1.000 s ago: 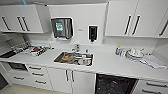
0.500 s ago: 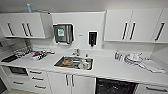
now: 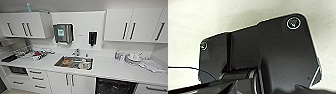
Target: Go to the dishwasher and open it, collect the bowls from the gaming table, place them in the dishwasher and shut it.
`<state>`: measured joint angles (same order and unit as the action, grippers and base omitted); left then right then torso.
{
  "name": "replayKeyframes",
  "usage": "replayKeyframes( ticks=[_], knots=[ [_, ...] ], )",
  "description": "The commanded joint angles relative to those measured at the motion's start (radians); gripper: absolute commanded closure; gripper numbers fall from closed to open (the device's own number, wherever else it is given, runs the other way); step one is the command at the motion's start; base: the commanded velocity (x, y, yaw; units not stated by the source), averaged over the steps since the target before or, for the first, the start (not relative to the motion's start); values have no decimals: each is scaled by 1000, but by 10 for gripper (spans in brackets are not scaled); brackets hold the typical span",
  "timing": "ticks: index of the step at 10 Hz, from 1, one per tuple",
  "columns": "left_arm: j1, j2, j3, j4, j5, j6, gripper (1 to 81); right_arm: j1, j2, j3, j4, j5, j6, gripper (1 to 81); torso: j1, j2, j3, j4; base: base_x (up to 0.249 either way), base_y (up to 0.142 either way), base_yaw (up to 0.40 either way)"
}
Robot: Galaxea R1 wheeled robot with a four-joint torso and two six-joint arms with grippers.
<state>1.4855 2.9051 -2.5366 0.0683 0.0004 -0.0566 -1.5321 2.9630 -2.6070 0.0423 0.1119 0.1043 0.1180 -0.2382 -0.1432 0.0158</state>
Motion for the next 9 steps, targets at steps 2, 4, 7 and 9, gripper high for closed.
replayKeyframes(
  ticks=[2, 4, 7, 9],
  knots=[
    [-49, -12, 4, 10, 56, 0, 10, 49, 0, 3, -6, -54, -1, 10, 0, 0, 0, 0, 0, 0, 0],
    [-49, -15, 4, 11, 56, 1, 10, 51, 3, 3, -6, -54, 0, 10, 0, 0, 0, 0, 0, 0, 0],
    [-44, -26, 4, 10, 47, 1, 10, 48, 10, -2, -10, -49, -1, 10, 0, 0, 0, 0, 0, 0, 88],
    [-44, -26, 4, 10, 47, 1, 10, 46, 20, -23, -16, -60, -5, 10, 0, 0, 0, 0, 0, 0, 274]
  ],
)
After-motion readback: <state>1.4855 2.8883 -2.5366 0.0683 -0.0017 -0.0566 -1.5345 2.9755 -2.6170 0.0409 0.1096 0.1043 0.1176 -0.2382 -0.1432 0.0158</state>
